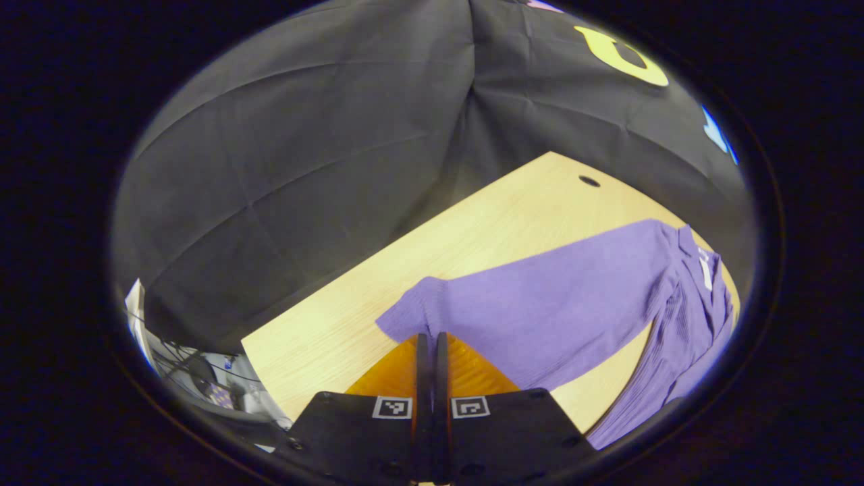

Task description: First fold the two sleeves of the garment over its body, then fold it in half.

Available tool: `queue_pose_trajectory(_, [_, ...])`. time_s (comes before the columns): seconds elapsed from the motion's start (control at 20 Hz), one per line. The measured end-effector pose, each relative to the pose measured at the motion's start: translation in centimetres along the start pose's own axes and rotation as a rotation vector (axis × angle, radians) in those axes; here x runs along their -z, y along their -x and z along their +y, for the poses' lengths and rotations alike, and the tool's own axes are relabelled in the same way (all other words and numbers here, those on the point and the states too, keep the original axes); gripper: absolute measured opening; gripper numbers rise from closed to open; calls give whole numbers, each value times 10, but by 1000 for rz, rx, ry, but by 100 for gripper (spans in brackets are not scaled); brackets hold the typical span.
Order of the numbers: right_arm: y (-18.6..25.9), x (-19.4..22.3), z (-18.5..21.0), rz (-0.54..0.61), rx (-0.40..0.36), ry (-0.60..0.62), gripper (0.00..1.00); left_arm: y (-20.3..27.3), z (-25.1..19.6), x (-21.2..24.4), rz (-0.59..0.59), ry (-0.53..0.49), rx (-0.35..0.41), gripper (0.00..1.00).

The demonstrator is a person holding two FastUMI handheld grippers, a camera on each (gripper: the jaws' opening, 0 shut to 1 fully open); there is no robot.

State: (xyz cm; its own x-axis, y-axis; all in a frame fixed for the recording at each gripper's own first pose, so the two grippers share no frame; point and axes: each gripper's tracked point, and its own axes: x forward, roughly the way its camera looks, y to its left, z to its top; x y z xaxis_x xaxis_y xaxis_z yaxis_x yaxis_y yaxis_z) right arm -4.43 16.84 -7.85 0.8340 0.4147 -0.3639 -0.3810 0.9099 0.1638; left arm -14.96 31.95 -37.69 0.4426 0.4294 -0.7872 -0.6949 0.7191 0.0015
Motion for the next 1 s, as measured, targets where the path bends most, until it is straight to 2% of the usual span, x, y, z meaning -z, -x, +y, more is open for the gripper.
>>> queue_pose_trajectory(0.2, [2,1,-5,-3,13,-16,90,1,0,-1,4,1,22,7])
queue_pose_trajectory(0.3, [3,1,-9,-5,22,-16,90,4,-8,-2,19,57,67,7])
queue_pose_trajectory(0.45, [4,2,-15,-6,34,-18,90,21,-22,-22,-35,120,136,7])
queue_pose_trajectory(0.65, [5,7,-20,-1,41,-25,90,65,-69,-55,-82,210,313,7])
queue_pose_trajectory(0.75, [6,8,-23,-3,42,-35,90,78,-87,-67,-110,186,367,7])
queue_pose_trajectory(0.8, [6,8,-23,-6,43,-41,95,86,-98,-70,-122,160,390,7])
queue_pose_trajectory(0.95, [10,11,-31,-14,58,-54,95,119,-145,-81,-141,95,474,6])
queue_pose_trajectory(1.0, [12,11,-34,-17,64,-60,90,128,-164,-83,-141,82,506,7])
